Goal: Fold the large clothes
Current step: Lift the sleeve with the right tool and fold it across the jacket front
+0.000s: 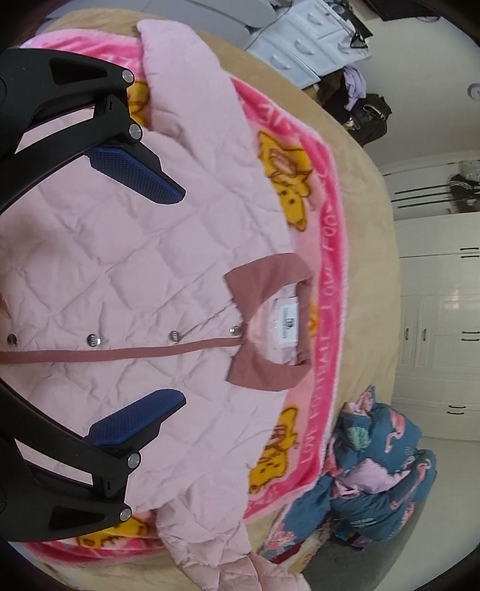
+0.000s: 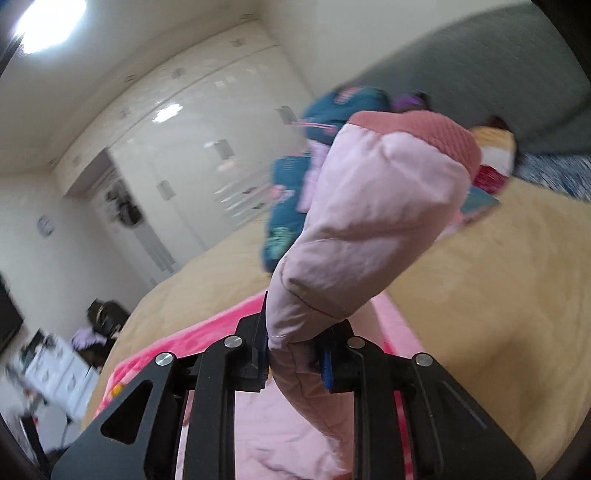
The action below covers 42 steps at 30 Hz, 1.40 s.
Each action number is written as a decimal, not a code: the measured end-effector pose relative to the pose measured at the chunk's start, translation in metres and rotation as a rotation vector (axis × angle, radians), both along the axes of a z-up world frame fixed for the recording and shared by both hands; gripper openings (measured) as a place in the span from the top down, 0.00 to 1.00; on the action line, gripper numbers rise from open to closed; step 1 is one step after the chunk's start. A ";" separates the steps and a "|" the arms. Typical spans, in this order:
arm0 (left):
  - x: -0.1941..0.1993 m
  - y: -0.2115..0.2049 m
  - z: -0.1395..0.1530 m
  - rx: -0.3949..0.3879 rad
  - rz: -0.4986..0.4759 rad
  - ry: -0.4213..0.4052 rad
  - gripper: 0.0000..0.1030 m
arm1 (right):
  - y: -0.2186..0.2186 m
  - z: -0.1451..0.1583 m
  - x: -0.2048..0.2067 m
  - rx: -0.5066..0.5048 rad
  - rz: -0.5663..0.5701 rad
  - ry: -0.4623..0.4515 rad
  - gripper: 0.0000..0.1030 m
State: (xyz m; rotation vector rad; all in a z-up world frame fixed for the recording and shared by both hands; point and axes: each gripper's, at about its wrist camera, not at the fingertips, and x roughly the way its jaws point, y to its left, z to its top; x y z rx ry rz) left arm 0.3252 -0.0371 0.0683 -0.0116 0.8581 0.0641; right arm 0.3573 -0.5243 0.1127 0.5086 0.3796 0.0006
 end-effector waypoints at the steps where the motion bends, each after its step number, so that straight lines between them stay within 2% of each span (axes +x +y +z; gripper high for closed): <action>1: 0.001 0.003 0.006 -0.008 0.001 -0.008 0.09 | 0.012 0.008 0.002 -0.020 0.026 -0.014 0.81; 9: 0.004 0.027 0.028 -0.058 0.021 -0.045 0.09 | 0.085 0.046 0.010 -0.069 0.192 -0.075 0.81; 16: -0.002 0.069 0.023 -0.075 0.092 -0.037 0.09 | 0.139 0.052 0.005 -0.122 0.301 -0.103 0.81; 19: -0.008 0.089 0.021 -0.108 0.121 -0.039 0.09 | 0.159 0.049 0.008 -0.123 0.345 -0.099 0.81; 22: -0.014 0.111 0.016 -0.145 0.162 -0.043 0.09 | 0.180 0.042 0.011 -0.131 0.385 -0.089 0.81; 25: -0.022 0.137 0.001 -0.249 0.210 -0.029 0.09 | 0.207 0.034 0.015 -0.140 0.418 -0.076 0.81; 28: -0.024 0.156 -0.016 -0.302 0.256 -0.003 0.09 | 0.236 0.022 0.018 -0.169 0.445 -0.062 0.81; 35: -0.021 0.173 -0.036 -0.350 0.249 -0.001 0.09 | 0.299 -0.016 0.021 -0.216 0.496 -0.025 0.81; 39: -0.016 0.170 -0.043 -0.319 0.227 -0.006 0.09 | 0.338 -0.050 0.025 -0.245 0.541 0.038 0.81; 42: -0.012 0.172 -0.051 -0.346 0.234 -0.003 0.09 | 0.365 -0.074 0.025 -0.263 0.577 0.086 0.81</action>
